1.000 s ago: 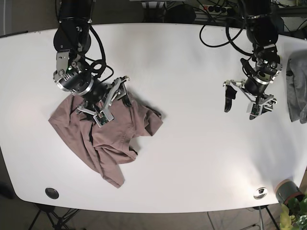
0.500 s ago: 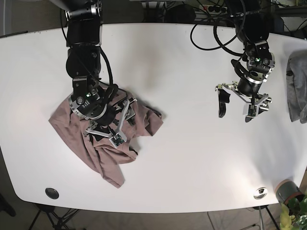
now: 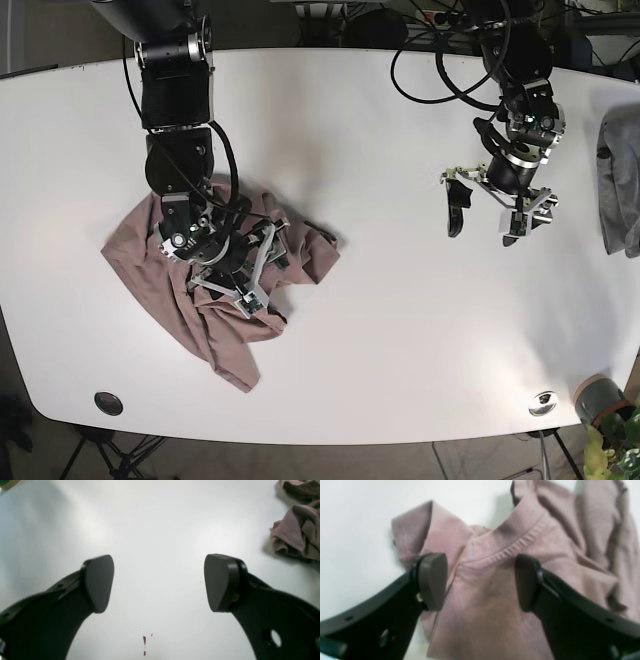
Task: Fold the T-shirt properly
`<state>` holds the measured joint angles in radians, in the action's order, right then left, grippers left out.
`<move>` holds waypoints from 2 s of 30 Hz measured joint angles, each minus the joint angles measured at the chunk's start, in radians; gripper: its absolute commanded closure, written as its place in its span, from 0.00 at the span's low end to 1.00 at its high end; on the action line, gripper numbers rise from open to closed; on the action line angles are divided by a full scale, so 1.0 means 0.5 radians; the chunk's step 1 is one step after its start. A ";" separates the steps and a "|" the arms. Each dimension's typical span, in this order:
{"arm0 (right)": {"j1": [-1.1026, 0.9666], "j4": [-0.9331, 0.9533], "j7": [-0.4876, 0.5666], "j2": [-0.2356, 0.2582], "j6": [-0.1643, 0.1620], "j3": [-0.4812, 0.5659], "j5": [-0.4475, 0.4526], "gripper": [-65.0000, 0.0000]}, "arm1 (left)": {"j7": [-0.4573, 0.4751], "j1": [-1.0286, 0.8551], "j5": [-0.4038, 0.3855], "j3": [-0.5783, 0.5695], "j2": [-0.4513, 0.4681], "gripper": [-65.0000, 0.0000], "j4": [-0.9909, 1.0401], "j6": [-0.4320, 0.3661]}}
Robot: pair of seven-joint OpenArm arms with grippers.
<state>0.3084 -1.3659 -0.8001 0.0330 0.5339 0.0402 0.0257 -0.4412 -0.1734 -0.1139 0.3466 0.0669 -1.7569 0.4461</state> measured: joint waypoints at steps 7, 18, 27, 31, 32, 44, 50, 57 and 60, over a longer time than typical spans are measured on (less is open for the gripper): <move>0.041 0.243 0.167 0.001 -0.013 0.000 -0.008 0.38 | -0.011 -0.031 0.000 -0.051 0.014 0.21 0.002 0.001; 0.049 0.298 0.240 0.002 -0.014 -0.014 -0.008 0.75 | 0.001 -0.057 -0.001 -0.054 0.011 0.21 0.004 0.002; 0.048 0.300 0.253 0.012 -0.013 -0.014 -0.008 0.92 | 0.000 -0.052 0.000 -0.054 0.006 0.21 0.004 0.001; 0.018 0.236 0.240 0.018 -0.013 -0.015 -0.008 0.91 | 0.002 -0.051 -0.001 -0.056 0.007 0.21 0.026 0.001; 0.010 0.211 0.230 0.017 -0.013 -0.016 -0.006 0.89 | 0.002 -0.052 0.001 -0.060 0.009 0.21 0.038 0.000; -0.048 0.048 0.165 0.017 -0.013 -0.017 -0.003 0.53 | 0.000 -0.053 0.001 -0.082 0.013 0.21 0.096 0.005; -0.034 0.050 0.166 0.024 -0.127 -0.015 -0.008 0.53 | 0.000 -0.053 0.000 -0.082 0.011 0.21 0.096 0.005; 0.048 0.238 0.307 0.079 -0.164 -0.018 -0.015 0.53 | 0.001 -0.053 -0.001 -0.082 0.010 0.21 0.096 0.006; 0.043 0.308 0.339 0.102 -0.150 -0.015 0.008 0.53 | 0.000 -0.053 0.001 -0.082 0.014 0.21 0.096 0.005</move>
<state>0.3302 -1.2118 -0.6308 0.0841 0.4587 0.0326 0.0296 -0.4412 -0.1997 -0.1135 0.3058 0.0738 -1.7088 0.4488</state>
